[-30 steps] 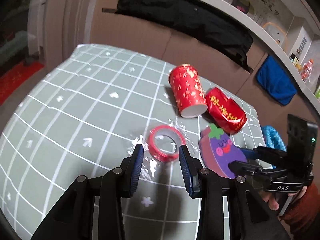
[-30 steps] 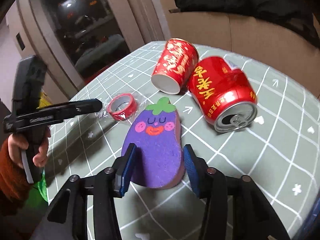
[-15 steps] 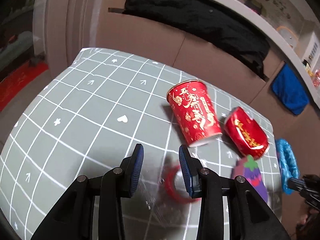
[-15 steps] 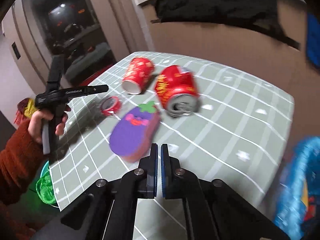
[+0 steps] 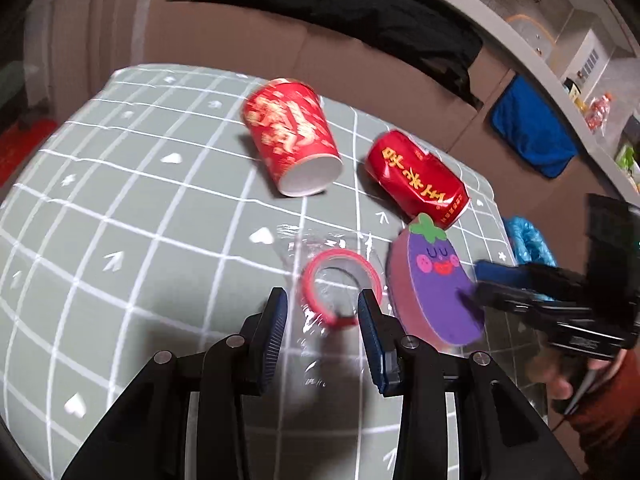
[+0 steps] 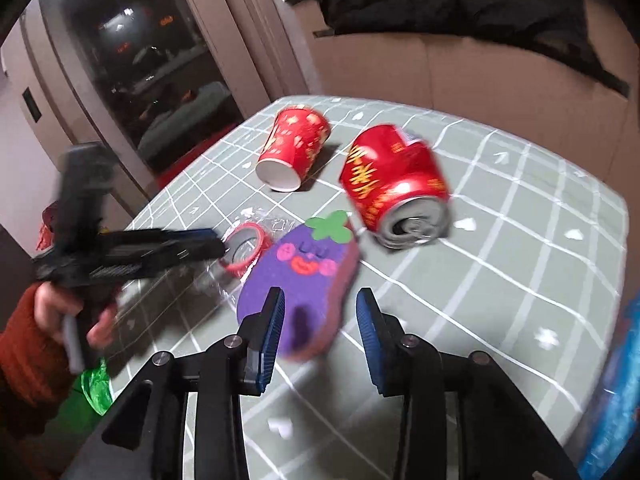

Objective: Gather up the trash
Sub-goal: 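Grasp the purple eggplant sponge with the right tool while the left tool approaches the tape roll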

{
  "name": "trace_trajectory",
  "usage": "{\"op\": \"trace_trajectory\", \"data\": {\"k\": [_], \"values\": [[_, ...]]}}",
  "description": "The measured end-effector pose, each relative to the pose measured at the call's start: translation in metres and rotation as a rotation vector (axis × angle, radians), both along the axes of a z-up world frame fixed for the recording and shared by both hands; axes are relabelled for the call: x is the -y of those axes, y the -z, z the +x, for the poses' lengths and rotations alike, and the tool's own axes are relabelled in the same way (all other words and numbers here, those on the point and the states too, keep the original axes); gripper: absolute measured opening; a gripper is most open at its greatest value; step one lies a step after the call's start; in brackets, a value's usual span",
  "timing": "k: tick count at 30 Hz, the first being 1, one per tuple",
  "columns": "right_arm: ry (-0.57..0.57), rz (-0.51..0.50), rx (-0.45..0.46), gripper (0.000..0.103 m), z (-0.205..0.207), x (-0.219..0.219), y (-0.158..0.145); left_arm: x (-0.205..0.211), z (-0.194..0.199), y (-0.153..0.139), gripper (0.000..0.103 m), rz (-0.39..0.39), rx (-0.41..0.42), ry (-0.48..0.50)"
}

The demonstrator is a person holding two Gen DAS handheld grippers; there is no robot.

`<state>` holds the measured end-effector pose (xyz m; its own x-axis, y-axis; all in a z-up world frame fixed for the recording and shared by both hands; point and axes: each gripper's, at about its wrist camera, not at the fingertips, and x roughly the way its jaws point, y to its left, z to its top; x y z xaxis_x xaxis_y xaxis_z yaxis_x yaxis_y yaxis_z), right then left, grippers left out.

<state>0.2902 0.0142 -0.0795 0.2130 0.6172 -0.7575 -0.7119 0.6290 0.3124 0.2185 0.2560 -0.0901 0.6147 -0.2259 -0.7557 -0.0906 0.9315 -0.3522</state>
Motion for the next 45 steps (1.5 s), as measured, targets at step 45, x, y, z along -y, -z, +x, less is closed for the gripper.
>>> {"op": "trace_trajectory", "data": {"k": [45], "values": [[0.186, -0.023, 0.147, 0.028, -0.035, 0.110, -0.004, 0.045, 0.052, 0.015, 0.048, 0.083, -0.113, -0.138]]}}
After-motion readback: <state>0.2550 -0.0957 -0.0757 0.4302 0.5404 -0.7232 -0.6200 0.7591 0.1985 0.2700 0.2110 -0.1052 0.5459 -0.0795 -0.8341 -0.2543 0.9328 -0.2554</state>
